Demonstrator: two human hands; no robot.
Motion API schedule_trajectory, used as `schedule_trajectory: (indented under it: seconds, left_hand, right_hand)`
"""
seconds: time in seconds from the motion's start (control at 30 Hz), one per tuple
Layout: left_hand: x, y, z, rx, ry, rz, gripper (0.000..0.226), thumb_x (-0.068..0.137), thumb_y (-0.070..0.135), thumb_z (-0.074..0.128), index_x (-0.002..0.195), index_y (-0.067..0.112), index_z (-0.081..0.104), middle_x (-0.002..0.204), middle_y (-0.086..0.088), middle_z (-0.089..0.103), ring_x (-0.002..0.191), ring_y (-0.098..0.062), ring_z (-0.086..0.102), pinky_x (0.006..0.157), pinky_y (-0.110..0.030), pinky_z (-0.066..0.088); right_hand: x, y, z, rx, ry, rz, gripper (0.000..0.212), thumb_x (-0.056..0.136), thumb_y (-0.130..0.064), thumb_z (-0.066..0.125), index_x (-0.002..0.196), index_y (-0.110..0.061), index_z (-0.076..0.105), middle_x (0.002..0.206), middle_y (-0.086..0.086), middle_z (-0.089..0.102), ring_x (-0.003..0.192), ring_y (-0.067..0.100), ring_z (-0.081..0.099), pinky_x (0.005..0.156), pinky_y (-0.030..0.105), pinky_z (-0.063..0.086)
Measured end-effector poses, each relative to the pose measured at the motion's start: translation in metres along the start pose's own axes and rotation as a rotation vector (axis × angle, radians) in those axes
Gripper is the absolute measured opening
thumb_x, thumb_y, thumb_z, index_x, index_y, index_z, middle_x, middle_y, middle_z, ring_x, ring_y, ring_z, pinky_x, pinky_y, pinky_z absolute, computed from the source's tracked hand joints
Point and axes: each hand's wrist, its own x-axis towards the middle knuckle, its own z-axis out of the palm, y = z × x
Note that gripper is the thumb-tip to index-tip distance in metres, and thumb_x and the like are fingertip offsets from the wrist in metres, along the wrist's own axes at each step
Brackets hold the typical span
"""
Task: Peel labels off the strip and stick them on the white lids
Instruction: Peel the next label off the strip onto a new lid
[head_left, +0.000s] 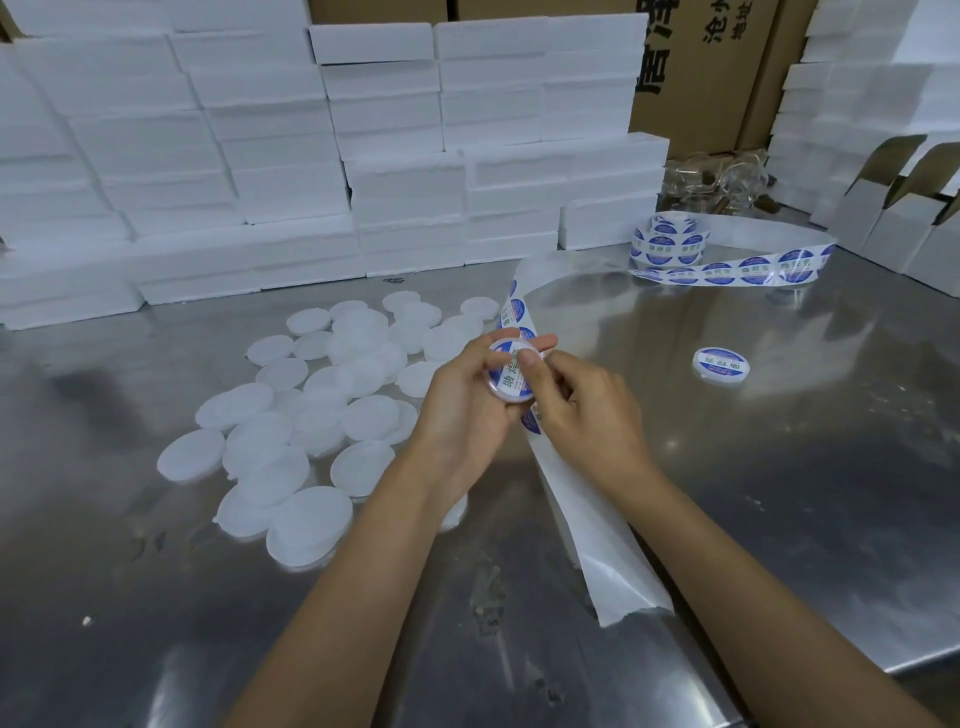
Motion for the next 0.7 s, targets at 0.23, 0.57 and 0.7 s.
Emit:
schedule_trajectory:
  seconds: [0.23,0.57,0.7]
  left_hand:
    - [-0.0034,0.0041,-0.0117,0.609,0.1,0.15,0.047,0.083,-0.008,0.069,0.121,0.019,0.066,0.106,-0.009,0.074,0.069,-0.018,0.064,0.064,-0.025,0.054]
    - [-0.0031,0.0007,-0.0115,0.535,0.366,0.177,0.014,0.085,0.02,0.08,0.089,0.014,0.068,0.085,-0.009,0.079,0.079,-0.024,0.077,0.065,-0.028,0.058]
    - [-0.0043,-0.0003,-0.007,0.558,0.382,0.169,0.022,0.093,0.035,0.069,0.089,0.014,0.074,0.084,-0.008,0.078,0.065,-0.016,0.073,0.051,-0.02,0.052]
  right_hand:
    - [0.006,0.011,-0.0012,0.078,-0.037,0.023,0.044,0.104,-0.043,0.036,0.071,-0.016,0.045,0.055,-0.004,0.049,0.055,0.016,0.045,0.054,0.033,0.033]
    - [-0.0003,0.0075,-0.0045,-0.142,-0.056,-0.076,0.061,0.07,-0.093,0.036,0.07,-0.032,0.036,0.067,-0.02,0.053,0.064,0.005,0.053,0.047,0.027,0.028]
    - [-0.0018,0.0049,-0.008,-0.174,-0.024,-0.073,0.056,0.067,-0.091,0.044,0.066,-0.035,0.042,0.064,-0.022,0.054,0.057,0.005,0.052,0.047,0.025,0.026]
